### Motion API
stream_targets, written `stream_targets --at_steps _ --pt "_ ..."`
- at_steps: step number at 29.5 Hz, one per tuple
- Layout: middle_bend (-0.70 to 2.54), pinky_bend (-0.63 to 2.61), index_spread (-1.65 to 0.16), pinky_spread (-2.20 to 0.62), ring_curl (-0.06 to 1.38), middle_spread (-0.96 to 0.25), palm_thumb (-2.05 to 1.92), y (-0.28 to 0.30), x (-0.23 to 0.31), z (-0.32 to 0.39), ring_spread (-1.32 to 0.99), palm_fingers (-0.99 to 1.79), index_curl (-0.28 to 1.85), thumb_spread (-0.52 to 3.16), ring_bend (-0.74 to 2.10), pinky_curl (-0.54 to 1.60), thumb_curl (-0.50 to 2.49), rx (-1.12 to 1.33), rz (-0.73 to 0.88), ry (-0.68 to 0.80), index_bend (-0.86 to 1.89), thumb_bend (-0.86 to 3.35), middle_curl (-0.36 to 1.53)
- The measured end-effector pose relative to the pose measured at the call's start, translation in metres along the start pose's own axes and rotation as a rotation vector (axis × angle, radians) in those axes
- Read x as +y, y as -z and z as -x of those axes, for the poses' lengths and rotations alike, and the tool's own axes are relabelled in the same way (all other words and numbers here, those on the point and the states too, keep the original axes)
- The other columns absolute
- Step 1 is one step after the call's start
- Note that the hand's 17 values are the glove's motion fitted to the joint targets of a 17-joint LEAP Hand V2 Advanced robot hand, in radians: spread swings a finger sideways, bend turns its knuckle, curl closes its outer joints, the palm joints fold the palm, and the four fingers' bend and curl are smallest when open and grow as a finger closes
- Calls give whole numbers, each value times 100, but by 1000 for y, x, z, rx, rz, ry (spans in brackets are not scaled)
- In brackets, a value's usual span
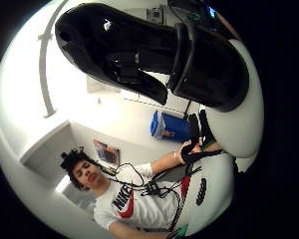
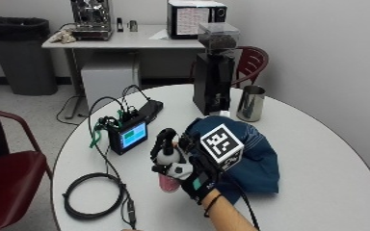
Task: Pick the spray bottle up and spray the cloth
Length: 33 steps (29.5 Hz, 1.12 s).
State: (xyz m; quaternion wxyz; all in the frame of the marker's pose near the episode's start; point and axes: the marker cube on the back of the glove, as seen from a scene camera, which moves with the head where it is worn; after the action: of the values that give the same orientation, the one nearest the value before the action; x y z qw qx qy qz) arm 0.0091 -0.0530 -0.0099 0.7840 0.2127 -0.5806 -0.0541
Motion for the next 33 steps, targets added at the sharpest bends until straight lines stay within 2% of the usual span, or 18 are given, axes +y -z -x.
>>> stream_targets --at_steps 8,19,26,31,33 --pt "37 19 -27 5 45 -12 100 -29 9 -26 -15 96 22 90 52 36 57 -61 32 -24 10 -2 49" --pt "37 19 -27 7 44 -12 101 -44 15 -40 -15 97 23 88 51 35 57 -61 38 -52 10 -2 49" --pt "36 18 -27 8 44 -12 102 -40 16 -37 -15 96 24 87 50 35 57 -67 40 -16 11 -2 48" --pt "38 25 -32 16 45 -13 91 -14 20 -14 -13 63 19 87 47 38 51 -50 3 49 -3 -7 48" --pt "38 29 -33 18 45 -13 89 -2 18 -5 -12 58 17 87 46 39 50 -41 -10 84 -3 -6 48"
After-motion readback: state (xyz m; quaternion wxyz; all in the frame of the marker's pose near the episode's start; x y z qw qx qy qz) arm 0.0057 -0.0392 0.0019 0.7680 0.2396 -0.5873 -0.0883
